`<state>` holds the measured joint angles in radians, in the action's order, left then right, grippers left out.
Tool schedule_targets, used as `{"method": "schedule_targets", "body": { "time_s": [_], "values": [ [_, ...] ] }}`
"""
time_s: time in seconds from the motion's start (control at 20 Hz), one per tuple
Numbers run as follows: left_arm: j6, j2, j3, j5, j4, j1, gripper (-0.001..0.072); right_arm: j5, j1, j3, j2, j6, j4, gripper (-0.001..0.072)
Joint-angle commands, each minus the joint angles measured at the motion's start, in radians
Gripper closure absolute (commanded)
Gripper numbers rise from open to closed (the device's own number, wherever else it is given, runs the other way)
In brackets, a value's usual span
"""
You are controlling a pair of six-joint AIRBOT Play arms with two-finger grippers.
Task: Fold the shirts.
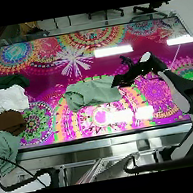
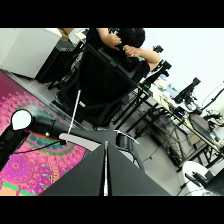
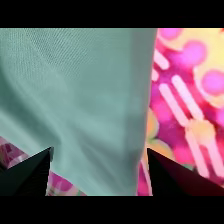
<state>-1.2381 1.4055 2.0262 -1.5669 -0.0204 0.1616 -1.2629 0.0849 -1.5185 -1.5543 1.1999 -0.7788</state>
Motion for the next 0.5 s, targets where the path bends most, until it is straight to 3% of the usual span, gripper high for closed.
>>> {"method": "schedule_targets", "body": {
  "time_s": [0.0,0.05,0.1,0.2,0.3,0.45],
  "values": [
    [0.000,0.000,0.000,0.001,0.001,-0.001,0.0690,0.009,0.014,0.007,-0.074,-0.058,0.111,0.0058],
    [0.000,0.000,0.000,-0.003,0.001,-0.001,0.0690,0.008,0.017,0.007,-0.081,-0.087,0.148,0.0084],
    [0.000,0.000,0.000,-0.004,0.001,-0.001,0.0690,0.005,0.016,0.007,-0.084,-0.122,0.196,0.0255],
    [0.000,0.000,0.000,-0.005,0.001,-0.001,0.0690,-0.021,0.003,-0.017,-0.072,-0.198,0.322,0.0694],
    [0.000,0.000,0.000,-0.005,0.001,-0.001,0.0690,-0.021,-0.045,-0.070,-0.037,-0.195,0.338,0.0694],
    [0.000,0.000,0.000,-0.005,0.001,-0.001,0.0690,-0.036,-0.233,-0.123,0.066,-0.106,0.339,0.0695]
  ]
}}
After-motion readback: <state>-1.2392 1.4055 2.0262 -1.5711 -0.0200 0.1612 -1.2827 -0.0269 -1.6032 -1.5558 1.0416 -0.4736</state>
